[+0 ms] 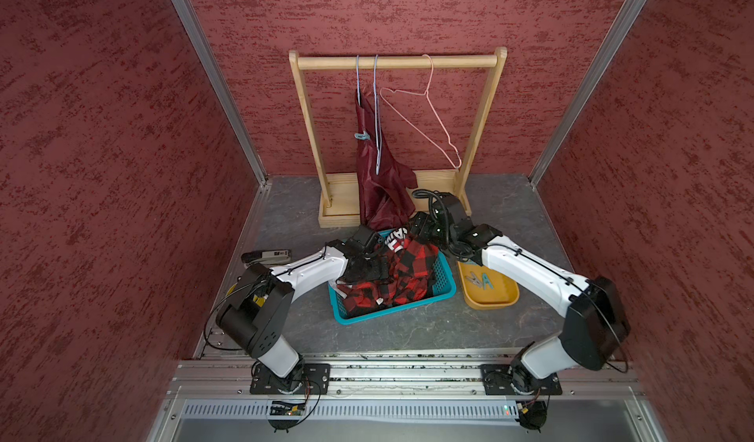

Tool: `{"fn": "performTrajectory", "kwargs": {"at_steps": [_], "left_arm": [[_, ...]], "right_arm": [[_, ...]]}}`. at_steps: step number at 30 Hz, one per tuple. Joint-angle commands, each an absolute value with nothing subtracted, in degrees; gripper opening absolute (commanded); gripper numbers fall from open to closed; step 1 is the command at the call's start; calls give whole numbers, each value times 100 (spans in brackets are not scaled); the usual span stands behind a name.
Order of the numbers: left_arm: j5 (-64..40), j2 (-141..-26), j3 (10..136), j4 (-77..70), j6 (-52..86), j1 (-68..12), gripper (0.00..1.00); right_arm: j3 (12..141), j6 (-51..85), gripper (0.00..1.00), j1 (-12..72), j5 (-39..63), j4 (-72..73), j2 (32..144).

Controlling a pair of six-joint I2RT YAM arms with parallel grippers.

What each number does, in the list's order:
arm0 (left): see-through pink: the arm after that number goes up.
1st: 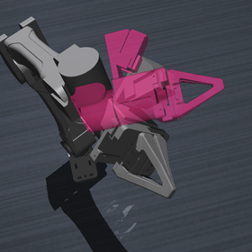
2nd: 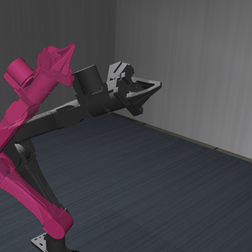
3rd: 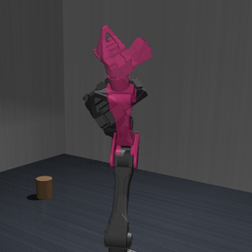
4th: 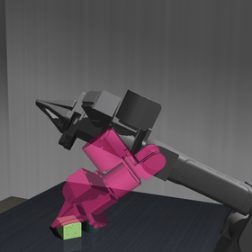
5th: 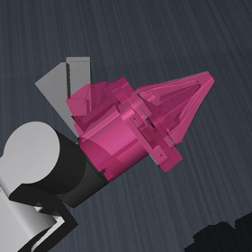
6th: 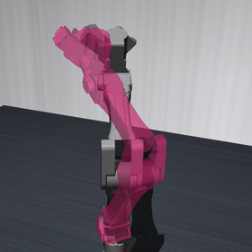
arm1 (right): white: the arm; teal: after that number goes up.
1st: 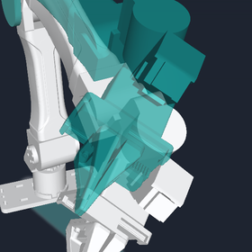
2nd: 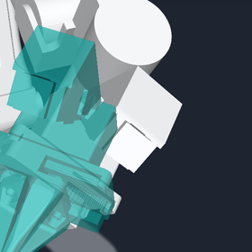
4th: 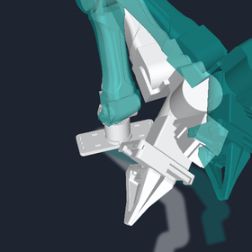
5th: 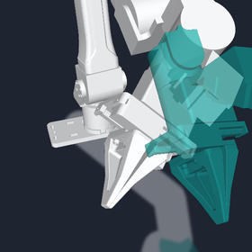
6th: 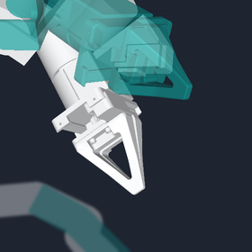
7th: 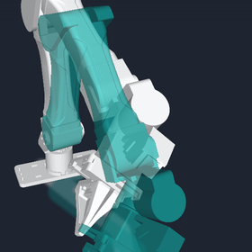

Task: Remove the clothespins securing long-sleeve shirts to the hanger
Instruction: Adjust the long-sleeve shirt at the bin.

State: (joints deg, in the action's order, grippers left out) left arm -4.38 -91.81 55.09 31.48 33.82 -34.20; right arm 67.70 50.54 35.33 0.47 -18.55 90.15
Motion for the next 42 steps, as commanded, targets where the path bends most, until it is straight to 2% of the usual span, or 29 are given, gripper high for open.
{"fn": "performTrajectory", "kwargs": {"at_steps": [1,4,7,15,24,34,38,42], "left_arm": [[-194,-9360,5413,3034,3265,-3463,100],[-193,-9345,5412,3057,3244,-3454,100],[-159,-9302,5431,3081,3230,-3454,100],[-149,-9267,5390,3120,3278,-3432,100],[-302,-9443,5499,3081,3202,-3141,100],[-429,-9438,5559,3114,3013,-3021,100],[-513,-9174,5693,3316,2869,-3009,100],[-816,-8449,5887,3637,2653,-2988,100]], "right_arm": [[6709,5148,83,3618,397,-1141,9182],[6500,5287,80,3656,699,-826,9481],[6230,5477,72,3727,902,-516,9717],[5366,6210,69,3858,1085,112,10206],[4759,7059,73,3906,1305,780,10413],[3943,7493,74,3972,696,626,9314],[4553,6935,78,3973,620,244,9464],[5198,6557,83,3973,384,-169,9351]]}}
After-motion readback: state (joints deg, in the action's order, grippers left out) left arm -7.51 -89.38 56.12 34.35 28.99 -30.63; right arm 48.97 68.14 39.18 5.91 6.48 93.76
